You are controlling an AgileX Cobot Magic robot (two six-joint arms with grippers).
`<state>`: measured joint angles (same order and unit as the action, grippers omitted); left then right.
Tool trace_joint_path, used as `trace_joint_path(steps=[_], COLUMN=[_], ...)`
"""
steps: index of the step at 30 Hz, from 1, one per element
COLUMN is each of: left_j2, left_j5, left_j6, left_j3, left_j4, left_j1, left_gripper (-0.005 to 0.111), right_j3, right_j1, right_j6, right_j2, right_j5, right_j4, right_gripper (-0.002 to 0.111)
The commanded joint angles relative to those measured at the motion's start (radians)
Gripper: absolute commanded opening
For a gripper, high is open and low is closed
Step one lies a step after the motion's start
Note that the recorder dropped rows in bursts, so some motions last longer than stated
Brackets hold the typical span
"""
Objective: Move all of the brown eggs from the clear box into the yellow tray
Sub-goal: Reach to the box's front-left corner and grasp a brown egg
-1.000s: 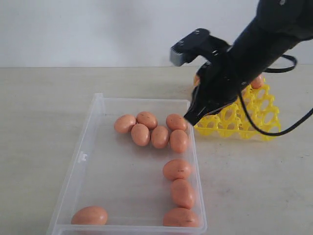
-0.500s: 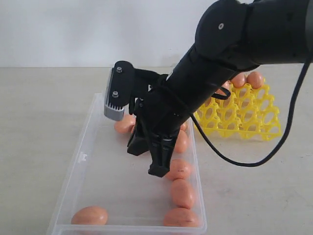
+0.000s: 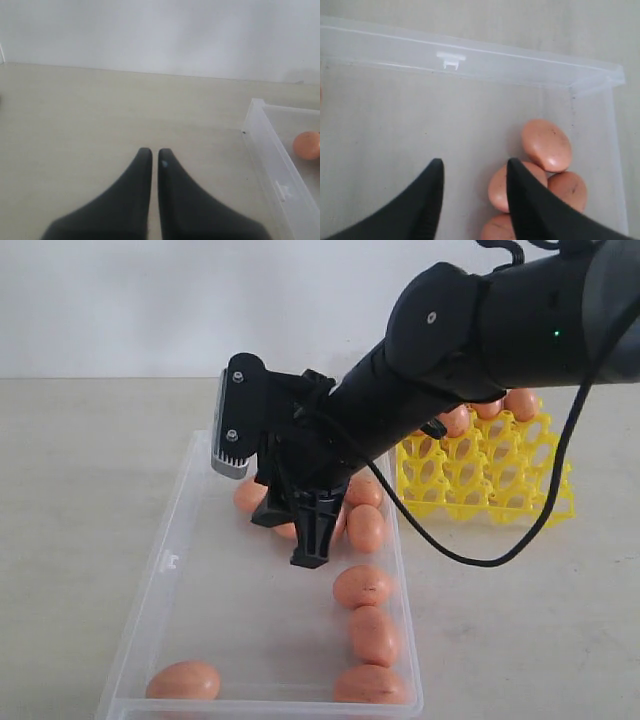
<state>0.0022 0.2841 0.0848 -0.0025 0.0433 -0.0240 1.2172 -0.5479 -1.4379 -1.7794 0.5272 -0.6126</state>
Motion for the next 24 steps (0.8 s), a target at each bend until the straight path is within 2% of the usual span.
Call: trace_joint_path(steps=[1,4,8,11,14,17,19,22,24], left_j2=[-0.002,-0.002,-0.002,-0.002,-0.002,-0.002,-0.002,-0.002,-0.002], left_j5=[-0.005,-0.005,-0.005,-0.005,-0.007,-0.007,-0.007,-0.007,-0.007], left_j6=[-0.002,-0.002,-0.002,-0.002,-0.002,-0.002,-0.002,-0.002,-0.002], left_j3=[0.003,0.003,0.003,0.003,0.003,0.003,0.003,0.003,0.003], left_j4=[-0.003,-0.003,-0.003,-0.003,-0.003,-0.003,-0.003,-0.003,-0.003], left_j1=[-0.003,-0.003,-0.003,-0.003,-0.003,-0.003,-0.003,-0.003,-0.003], left_gripper=[0.004,0.004,0.004,0.004,0.004,0.004,0.004,0.004,0.004], right_j3=[0.004,0.004,0.004,0.009,0.071,0.220,0.322,0.456,0.505], right_j1=[0.000,0.000,0.000,0.000,0.002,0.002,0.002,0.002,0.000], right_j6=[-0.012,0.005,0.126,0.230,0.448,0.698,0.793,0.793,0.743], right_j2=[-0.018,-0.018,-0.018,-0.023,-0.063,-0.155,-0.218,-0.298,-0.327], right_j5=[0.017,0.015,0.019,0.030,0.120,0.321,0.455,0.634,0.689], right_j4=[-0.011,-0.063,-0.248,-0.267,-0.160,0.048,0.137,0.160,0.152], right_gripper=[0.048,0.047,0.047,0.047,0.047,0.047,0.047,0.047,0.047])
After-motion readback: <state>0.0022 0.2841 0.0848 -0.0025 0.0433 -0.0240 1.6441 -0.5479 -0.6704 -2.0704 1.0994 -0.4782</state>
